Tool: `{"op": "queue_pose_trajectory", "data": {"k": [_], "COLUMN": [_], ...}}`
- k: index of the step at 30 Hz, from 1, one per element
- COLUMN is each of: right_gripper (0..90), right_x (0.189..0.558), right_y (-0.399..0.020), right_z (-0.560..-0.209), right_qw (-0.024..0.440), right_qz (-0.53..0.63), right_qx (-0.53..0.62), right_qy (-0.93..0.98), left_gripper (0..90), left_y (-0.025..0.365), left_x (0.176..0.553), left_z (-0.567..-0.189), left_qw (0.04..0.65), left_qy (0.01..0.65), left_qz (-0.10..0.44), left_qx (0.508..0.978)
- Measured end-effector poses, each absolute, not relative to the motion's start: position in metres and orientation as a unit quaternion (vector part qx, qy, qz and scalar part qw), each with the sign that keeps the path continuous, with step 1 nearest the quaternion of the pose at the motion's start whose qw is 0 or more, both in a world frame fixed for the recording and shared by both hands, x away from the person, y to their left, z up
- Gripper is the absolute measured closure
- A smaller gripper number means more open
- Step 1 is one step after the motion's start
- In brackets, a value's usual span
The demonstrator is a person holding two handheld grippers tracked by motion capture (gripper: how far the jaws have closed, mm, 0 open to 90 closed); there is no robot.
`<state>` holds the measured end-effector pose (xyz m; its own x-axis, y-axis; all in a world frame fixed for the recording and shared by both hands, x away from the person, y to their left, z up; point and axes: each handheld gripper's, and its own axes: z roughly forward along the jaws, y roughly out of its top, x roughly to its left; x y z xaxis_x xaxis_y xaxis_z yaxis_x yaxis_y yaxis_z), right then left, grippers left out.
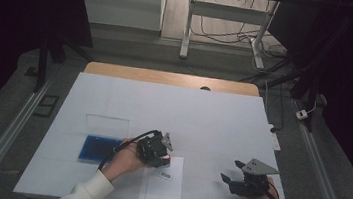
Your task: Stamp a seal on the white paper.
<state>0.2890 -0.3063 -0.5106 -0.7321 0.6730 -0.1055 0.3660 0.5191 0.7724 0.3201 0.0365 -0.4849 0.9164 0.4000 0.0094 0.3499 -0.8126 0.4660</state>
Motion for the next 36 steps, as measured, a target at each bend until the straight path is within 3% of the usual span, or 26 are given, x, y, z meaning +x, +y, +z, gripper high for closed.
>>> {"op": "queue_pose_trajectory", "data": {"k": [36], "right_gripper": [27.0], "right_x": [0.2892], "right_y": [-0.3024], "right_z": [-0.5100], "right_qw": [0.203], "right_qz": [0.384], "right_qx": [0.301], "right_qy": [0.849], "left_gripper": [71.2], "left_y": [0.0333], "left_x": [0.3178], "left_z": [-0.4887], "left_qw": [0.225], "left_qy": [0.208], "left_qz": [0.058], "left_qx": [0.950]}}
